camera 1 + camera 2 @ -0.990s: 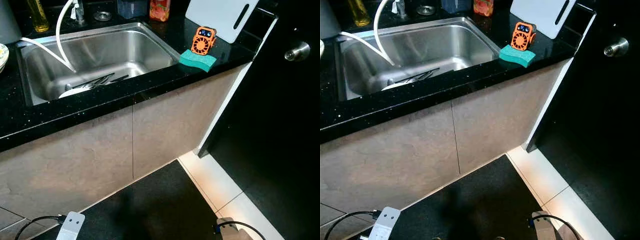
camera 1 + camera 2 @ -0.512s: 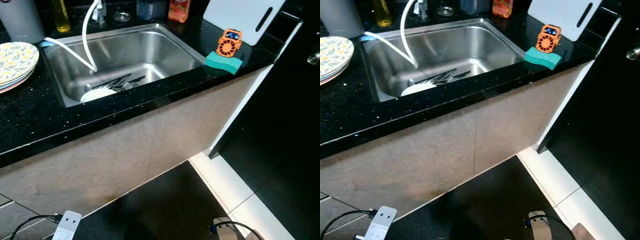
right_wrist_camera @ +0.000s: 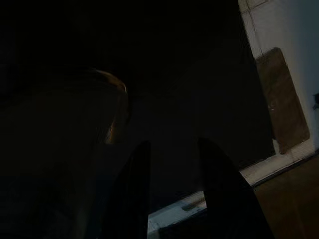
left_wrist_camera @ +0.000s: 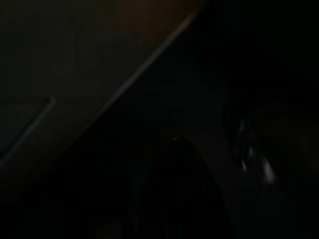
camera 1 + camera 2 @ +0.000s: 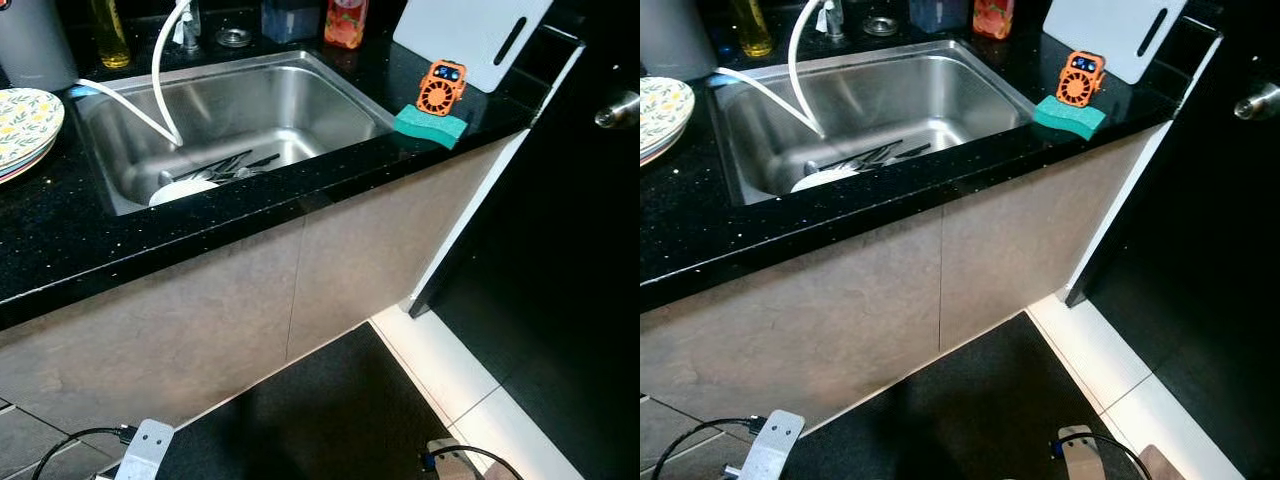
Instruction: Kitchen organization
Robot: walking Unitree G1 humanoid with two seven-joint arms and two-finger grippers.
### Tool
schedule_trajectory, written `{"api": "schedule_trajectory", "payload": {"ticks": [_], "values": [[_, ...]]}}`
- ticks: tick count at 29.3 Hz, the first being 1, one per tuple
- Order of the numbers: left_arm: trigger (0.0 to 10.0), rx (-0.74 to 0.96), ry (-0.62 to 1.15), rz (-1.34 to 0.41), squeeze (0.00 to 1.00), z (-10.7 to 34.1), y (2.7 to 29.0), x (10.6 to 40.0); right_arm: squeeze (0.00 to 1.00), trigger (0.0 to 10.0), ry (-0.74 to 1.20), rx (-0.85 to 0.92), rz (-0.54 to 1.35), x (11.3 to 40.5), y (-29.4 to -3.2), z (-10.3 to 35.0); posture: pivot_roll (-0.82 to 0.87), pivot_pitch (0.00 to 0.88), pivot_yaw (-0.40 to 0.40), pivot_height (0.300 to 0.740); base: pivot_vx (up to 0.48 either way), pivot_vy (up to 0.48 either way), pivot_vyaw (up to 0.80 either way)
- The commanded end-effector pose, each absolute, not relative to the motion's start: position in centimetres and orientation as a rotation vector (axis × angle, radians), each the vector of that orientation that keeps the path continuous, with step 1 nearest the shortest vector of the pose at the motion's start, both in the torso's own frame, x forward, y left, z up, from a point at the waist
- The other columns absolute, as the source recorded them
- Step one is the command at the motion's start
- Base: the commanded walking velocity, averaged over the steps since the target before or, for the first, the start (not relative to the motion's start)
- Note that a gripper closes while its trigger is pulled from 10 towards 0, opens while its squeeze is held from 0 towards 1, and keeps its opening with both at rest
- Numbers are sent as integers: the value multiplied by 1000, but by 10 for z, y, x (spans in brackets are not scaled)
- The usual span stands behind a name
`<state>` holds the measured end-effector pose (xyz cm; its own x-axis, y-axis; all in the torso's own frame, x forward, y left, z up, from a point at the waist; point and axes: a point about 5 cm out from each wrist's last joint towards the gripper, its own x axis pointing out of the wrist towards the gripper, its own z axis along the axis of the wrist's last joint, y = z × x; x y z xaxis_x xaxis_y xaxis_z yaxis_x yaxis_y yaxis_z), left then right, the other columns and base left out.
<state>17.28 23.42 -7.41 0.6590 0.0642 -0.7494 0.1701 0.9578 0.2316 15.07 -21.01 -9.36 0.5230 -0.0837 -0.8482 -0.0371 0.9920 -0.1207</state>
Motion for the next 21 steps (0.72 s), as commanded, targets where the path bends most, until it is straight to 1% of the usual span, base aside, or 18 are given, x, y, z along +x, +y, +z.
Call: {"api": "schedule_trajectory", "payload": {"ticks": [1, 4, 5, 8, 9, 12, 15, 17, 19, 21], "values": [[10000, 291, 847, -83, 0, -75, 228, 173, 0, 10000, 1018, -115, -44, 148, -207, -95, 78, 67, -32, 740, 0, 0, 0], [10000, 326, 852, -122, 24, -74, 223, 181, 0, 10000, 984, -125, -58, 155, -206, -92, 68, 48, -21, 740, 0, 0, 0], [10000, 316, 835, -115, 47, -71, 221, 188, 0, 10000, 965, -108, -68, 160, -205, -90, 67, 41, -22, 740, 0, 0, 0], [10000, 251, 807, -91, 20, -64, 218, 203, 0, 10000, 938, -17, -109, 170, -205, -86, 66, 24, -26, 740, 0, 0, 0], [10000, 241, 814, -88, 0, -64, 217, 205, 0, 10000, 932, 22, -128, 173, -205, -85, 63, 16, -24, 740, 0, 0, 0], [10000, 242, 835, -104, 0, -66, 214, 203, 0, 10000, 917, 68, -155, 179, -206, -82, 47, 0, -15, 740, 0, 0, 0], [10000, 244, 848, -107, 0, -68, 213, 199, 0, 10000, 917, 39, -128, 182, -205, -81, 41, 0, -16, 740, 0, 0, 0], [10000, 236, 857, -99, 0, -70, 213, 198, 0, 10000, 921, 6, -91, 182, -203, -81, 42, 0, -30, 740, 0, 0, 0], [10000, 192, 867, -75, 0, -70, 212, 199, 0, 10000, 953, -43, -49, 176, -203, -84, 48, 0, -35, 740, 0, 0, 0], [10000, 183, 867, -71, 0, -70, 211, 199, 0, 10000, 965, -58, -42, 174, -204, -85, 48, 0, -35, 740, 0, 0, 0]]}}
